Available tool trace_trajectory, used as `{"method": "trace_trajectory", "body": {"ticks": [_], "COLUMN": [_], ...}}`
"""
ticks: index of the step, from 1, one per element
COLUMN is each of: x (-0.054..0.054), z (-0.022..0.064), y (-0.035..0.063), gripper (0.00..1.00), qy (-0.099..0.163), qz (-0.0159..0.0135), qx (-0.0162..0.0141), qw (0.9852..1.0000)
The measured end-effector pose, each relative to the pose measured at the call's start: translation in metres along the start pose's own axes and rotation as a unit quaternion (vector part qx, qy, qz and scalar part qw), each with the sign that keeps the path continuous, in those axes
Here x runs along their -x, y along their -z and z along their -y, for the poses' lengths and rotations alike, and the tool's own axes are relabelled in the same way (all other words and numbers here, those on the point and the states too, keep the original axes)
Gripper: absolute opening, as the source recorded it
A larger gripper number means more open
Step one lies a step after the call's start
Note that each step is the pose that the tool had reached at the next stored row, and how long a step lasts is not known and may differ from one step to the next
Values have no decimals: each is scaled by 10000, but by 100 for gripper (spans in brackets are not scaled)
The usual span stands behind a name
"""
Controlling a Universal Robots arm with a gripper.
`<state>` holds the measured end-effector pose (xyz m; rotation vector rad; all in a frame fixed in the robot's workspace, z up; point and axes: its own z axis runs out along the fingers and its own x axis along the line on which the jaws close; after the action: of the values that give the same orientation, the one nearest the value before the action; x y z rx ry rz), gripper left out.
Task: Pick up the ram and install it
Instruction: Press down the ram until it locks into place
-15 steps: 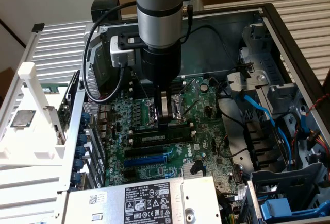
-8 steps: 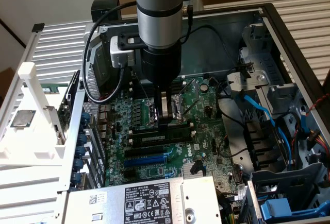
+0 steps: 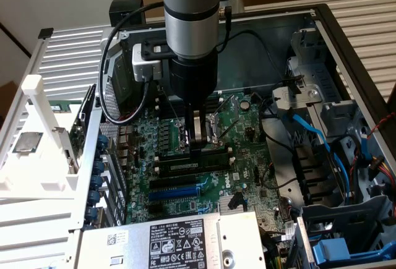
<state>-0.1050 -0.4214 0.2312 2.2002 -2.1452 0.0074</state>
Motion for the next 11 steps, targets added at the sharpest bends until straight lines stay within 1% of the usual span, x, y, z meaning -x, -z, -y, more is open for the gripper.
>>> {"method": "trace_trajectory", "body": {"ticks": [5,11], "x": [0,1], "z": [0,2], "y": [-8,-41], "gripper": [10,10], "qy": [0,0], "qz": [-1,-2], "qx": [1,2], "qw": [10000,10000]}}
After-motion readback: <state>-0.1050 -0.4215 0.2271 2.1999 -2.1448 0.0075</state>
